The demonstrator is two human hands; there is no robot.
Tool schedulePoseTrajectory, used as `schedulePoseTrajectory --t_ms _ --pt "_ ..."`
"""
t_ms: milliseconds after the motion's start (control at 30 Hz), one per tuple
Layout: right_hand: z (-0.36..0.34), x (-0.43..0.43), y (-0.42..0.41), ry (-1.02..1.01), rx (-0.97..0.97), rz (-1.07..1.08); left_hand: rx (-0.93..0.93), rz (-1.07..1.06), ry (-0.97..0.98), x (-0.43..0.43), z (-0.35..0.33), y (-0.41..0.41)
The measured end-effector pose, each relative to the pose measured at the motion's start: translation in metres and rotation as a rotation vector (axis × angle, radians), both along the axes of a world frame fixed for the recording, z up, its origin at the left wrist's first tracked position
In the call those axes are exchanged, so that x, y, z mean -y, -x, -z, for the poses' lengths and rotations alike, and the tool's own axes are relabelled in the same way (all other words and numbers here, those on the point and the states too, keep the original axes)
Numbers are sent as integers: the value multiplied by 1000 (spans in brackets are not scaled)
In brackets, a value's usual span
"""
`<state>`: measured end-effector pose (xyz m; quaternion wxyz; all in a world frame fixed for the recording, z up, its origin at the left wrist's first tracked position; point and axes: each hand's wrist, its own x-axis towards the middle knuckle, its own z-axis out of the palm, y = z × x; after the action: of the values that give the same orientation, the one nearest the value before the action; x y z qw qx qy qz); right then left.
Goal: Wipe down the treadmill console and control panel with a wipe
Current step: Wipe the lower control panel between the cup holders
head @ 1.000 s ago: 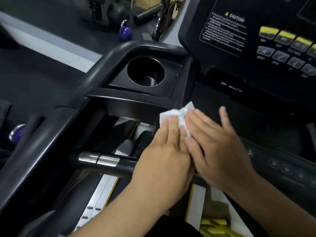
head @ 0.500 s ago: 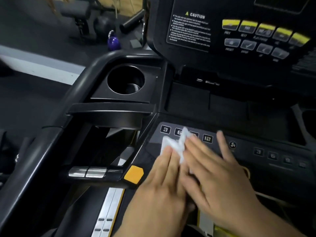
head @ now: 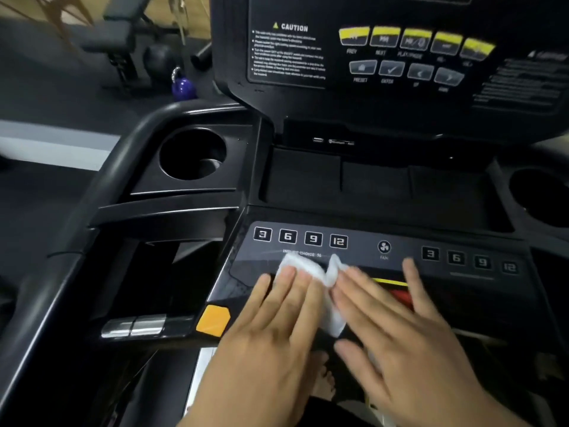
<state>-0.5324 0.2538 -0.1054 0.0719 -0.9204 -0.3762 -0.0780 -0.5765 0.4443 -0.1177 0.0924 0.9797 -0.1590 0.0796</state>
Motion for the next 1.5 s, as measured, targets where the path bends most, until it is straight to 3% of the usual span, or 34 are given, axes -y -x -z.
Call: schedulePoseTrajectory --t_ms 133,267,400,600,867,1067,1233,1500 --pt "-10 -1 -43 6 -15 158 -24 -49 -129 16 -18 -34" --pt "-4 6 -30 -52 22 221 -13 -57 -138 18 -32 -28" --pt "-10 6 -13 -181 23 217 5 134 -83 13 -26 -30" --pt "-12 4 -18 3 -133 240 -63 198 -97 28 -23 -57" --pt "-15 34 6 -83 -166 218 -42 208 16 37 -17 -26" --pt "-18 35 -35 -50 -175 353 -65 172 26 57 -16 -63" --pt "-1 53 16 -42 -146 283 -100 247 78 48 -7 -27" --pt "-5 50 -6 4 -149 392 -5 236 -63 65 -6 -55"
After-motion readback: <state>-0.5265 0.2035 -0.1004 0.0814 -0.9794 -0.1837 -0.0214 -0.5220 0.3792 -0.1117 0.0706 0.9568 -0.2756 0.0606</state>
